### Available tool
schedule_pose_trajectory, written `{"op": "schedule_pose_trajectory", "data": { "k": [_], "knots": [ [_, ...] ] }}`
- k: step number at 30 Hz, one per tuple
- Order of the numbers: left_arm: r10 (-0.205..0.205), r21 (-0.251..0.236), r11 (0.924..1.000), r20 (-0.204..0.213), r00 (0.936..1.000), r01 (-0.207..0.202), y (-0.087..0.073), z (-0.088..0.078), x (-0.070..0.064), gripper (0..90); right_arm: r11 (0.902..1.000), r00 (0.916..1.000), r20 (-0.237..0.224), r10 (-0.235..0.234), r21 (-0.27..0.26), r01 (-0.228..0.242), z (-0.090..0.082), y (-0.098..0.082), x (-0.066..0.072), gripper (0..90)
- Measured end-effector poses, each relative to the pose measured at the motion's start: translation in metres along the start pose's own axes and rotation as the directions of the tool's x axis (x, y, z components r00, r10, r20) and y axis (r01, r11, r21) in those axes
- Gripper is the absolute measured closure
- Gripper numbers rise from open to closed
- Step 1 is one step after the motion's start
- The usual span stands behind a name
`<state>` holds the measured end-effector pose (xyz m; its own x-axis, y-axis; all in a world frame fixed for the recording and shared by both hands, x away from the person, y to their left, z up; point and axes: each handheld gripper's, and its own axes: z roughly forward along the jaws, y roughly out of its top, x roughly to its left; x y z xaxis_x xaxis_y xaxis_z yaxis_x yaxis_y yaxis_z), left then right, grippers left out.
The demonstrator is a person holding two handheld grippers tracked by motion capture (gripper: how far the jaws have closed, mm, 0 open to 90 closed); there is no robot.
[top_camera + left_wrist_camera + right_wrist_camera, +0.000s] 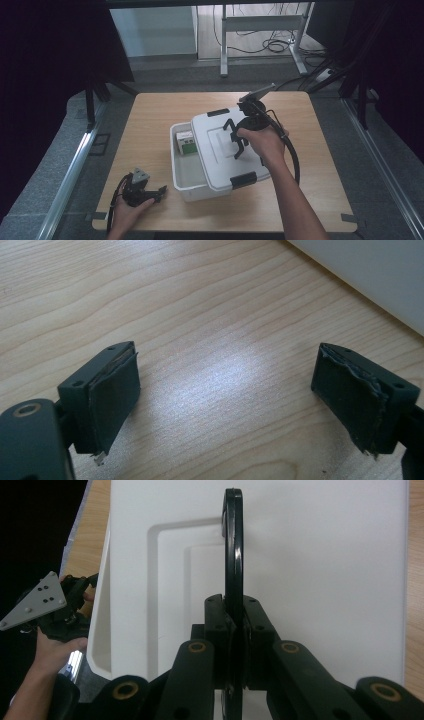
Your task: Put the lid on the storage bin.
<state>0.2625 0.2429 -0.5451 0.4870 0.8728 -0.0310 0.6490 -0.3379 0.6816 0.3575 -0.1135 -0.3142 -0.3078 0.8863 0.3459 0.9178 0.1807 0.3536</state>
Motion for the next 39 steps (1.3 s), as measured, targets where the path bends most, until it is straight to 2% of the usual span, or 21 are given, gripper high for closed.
{"op": "schedule_pose_trajectory", "data": {
  "k": [11,18,22,33,39],
  "knots": [
    [0.0,0.0,1.0,0.0,1.0,0.0,0.0,0.0,0.0,12.0,0.9999,0.9999,0.0,0.013,0.004,-0.013,0.01,0.001,0.013,84.8],
    [0.0,0.0,1.0,0.001,1.0,0.0,0.0,0.0,0.0,11.9,0.9997,0.9997,0.01,0.022,0.003,-0.022,0.02,0.009,0.024,84.8],
    [0.001,0.001,1.0,0.002,1.0,-0.001,0.0,0.0,0.0,11.9,0.9998,0.9998,-0.003,0.019,0.002,-0.019,0.024,0.01,0.028,84.8],
    [0.001,-0.001,1.0,0.001,1.0,-0.001,0.0,0.0,0.0,11.9,0.999,0.9989,-0.017,0.045,0.01,-0.044,0.028,0.011,0.034,84.8],
    [0.001,-0.001,1.0,0.001,1.0,-0.001,0.0,0.0,0.0,11.9,0.9983,0.9979,-0.027,0.059,0.008,-0.058,0.034,0.015,0.042,84.8]
  ]
}}
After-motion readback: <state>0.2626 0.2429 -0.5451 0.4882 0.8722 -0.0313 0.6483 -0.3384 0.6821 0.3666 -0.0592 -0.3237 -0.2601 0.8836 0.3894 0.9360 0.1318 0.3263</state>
